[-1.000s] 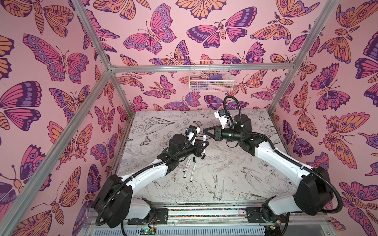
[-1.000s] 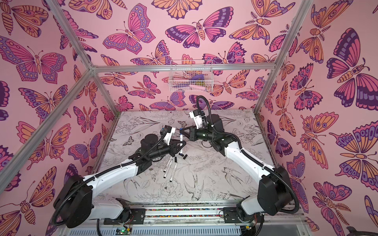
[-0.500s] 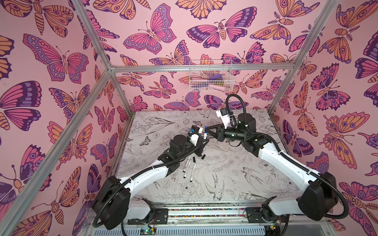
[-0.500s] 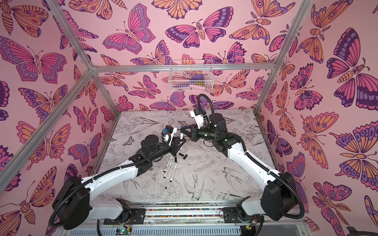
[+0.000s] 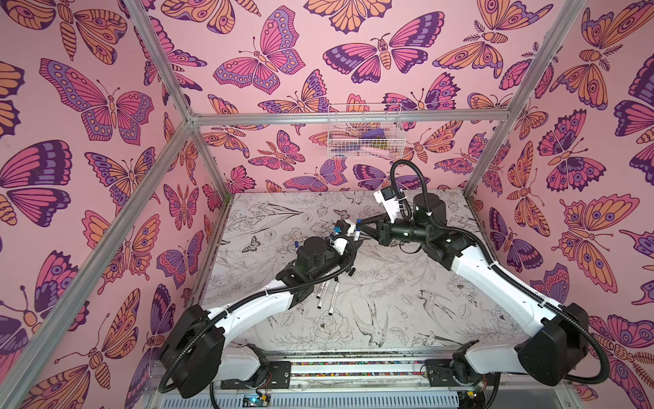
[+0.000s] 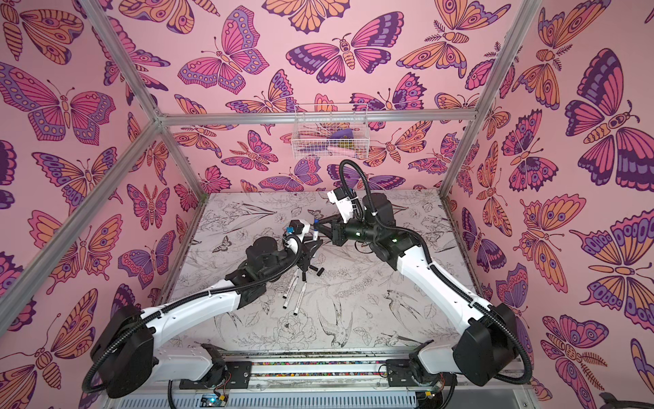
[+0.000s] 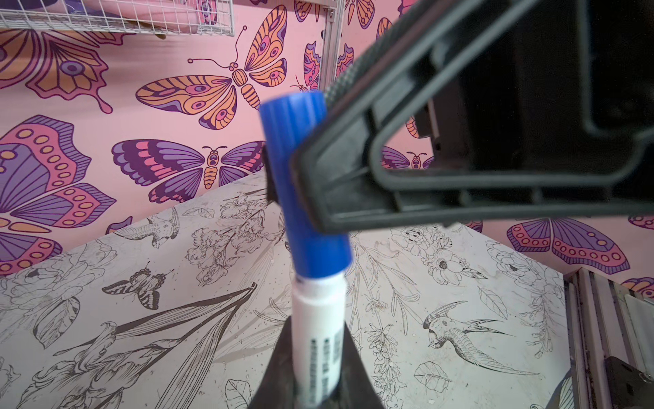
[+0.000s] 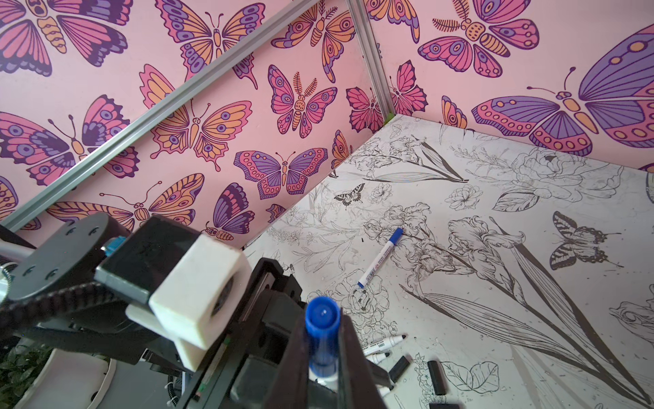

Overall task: Insert the pens into the pen caps
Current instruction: 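Lower the blue cap onto the marker tip held by the left gripper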

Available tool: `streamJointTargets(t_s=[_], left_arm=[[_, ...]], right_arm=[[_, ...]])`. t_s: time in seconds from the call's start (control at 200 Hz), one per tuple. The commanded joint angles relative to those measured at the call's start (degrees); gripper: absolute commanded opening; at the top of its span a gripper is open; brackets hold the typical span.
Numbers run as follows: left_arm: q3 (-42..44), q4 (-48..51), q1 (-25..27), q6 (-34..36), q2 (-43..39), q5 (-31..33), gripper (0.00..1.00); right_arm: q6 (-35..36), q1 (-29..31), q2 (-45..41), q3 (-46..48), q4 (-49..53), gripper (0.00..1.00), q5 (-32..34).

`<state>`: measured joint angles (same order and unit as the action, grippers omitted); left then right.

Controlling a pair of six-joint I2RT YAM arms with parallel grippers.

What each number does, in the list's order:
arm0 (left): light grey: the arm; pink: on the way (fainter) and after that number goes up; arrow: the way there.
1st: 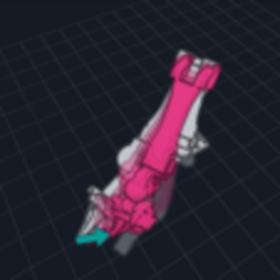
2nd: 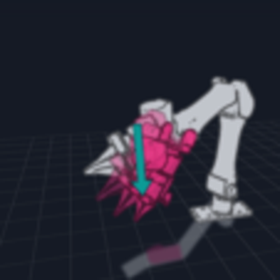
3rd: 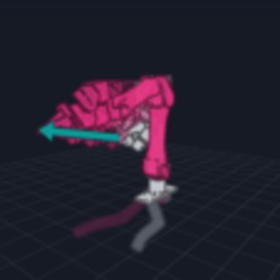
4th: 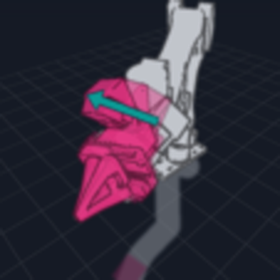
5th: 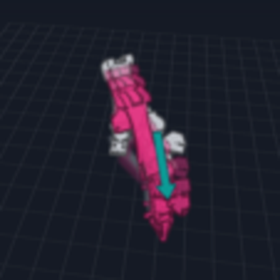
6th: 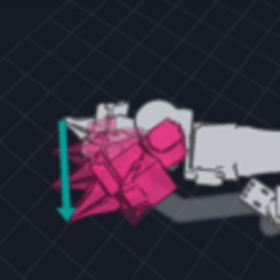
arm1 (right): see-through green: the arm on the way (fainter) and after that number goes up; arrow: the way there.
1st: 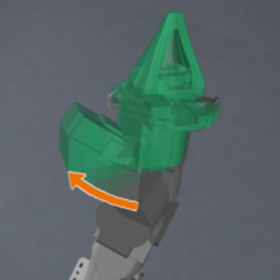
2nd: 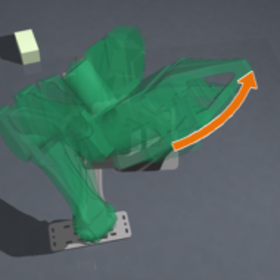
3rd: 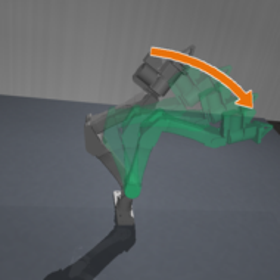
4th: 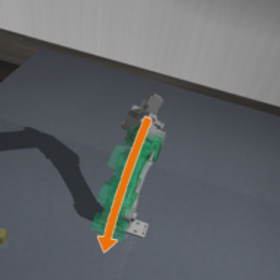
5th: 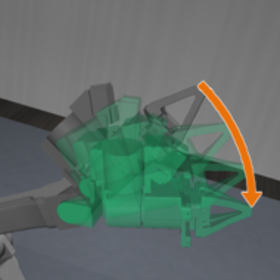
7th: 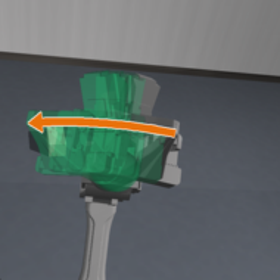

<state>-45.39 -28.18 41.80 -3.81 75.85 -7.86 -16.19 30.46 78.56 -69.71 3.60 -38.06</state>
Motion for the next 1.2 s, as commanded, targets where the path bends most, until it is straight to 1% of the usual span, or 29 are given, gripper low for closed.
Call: streamJointTargets(t_s=[0.0, 0.125, 0.32, 0.461, 0.566, 0.761, 0.846, 0.931, 1.011, 1.081, 1.147, 1.162, 1.197], left_arm=[[-1.2, -9.33, -0.77, 1.41, -1.09, 4.02, 0.0], [-1.04, -9.74, -0.67, 1.35, -0.81, 2.51, 0.0], [-0.16, -9.96, 0.77, 1.7, -0.73, 3.43, 0.0], [0.64, -10.32, 1.35, 1.46, -0.9, 4.18, 0.0], [0.91, -10.31, 1.62, 1.91, -1.06, 4.24, 0.0], [0.99, -10.4, 1.88, 2.15, -0.63, 3.77, 0.0], [0.99, -10.49, 1.97, 2.28, -0.5, 3.72, 0.0], [1.16, -10.64, 1.98, 2.39, -0.53, 3.77, 0.0], [1.38, -10.64, 1.97, 2.47, -0.66, 4.16, 0.0], [1.57, -10.62, 1.97, 2.57, -0.65, 4.17, 0.0], [1.67, -10.62, 2.01, 2.49, -0.71, 4.08, 0.0], [1.7, -10.64, 1.97, 2.44, -0.7, 4.08, 0.0], [1.73, -10.63, 2.01, 2.38, -0.65, 4.0, 0.0]], right_arm=[[0.98, 2.59, -0.82, -0.07, 10.29, 0.07, -7.66], [0.85, 2.5, -0.96, -0.22, 9.81, 0.08, -6.11], [-0.07, 1.98, -1.05, 0.28, 8.35, 0.1, -5.23], [0.18, 1.8, -1.21, 0.35, 8.8, 0.18, -5.36], [0.23, 1.71, -1.74, 0.54, 8.85, 0.23, -4.28], [-0.16, 1.12, -2.35, -0.05, 8.8, 0.25, -2.99], [-0.09, 0.85, -2.42, -0.41, 8.91, 0.31, -2.76], [0.28, 0.59, -2.7, -0.6, 9.23, 0.41, -2.12], [0.66, 0.38, -3.26, -0.69, 9.23, 0.48, -1.19], [1.0, 0.3, -3.65, -0.99, 9.48, 0.51, 0.38], [1.49, 0.13, -3.93, -1.49, 9.9, 0.51, 0.89], [1.63, 0.13, -3.93, -1.62, 9.96, 0.51, 2.39], [1.92, 0.02, -4.03, -1.95, 10.17, 0.52, 3.14]])
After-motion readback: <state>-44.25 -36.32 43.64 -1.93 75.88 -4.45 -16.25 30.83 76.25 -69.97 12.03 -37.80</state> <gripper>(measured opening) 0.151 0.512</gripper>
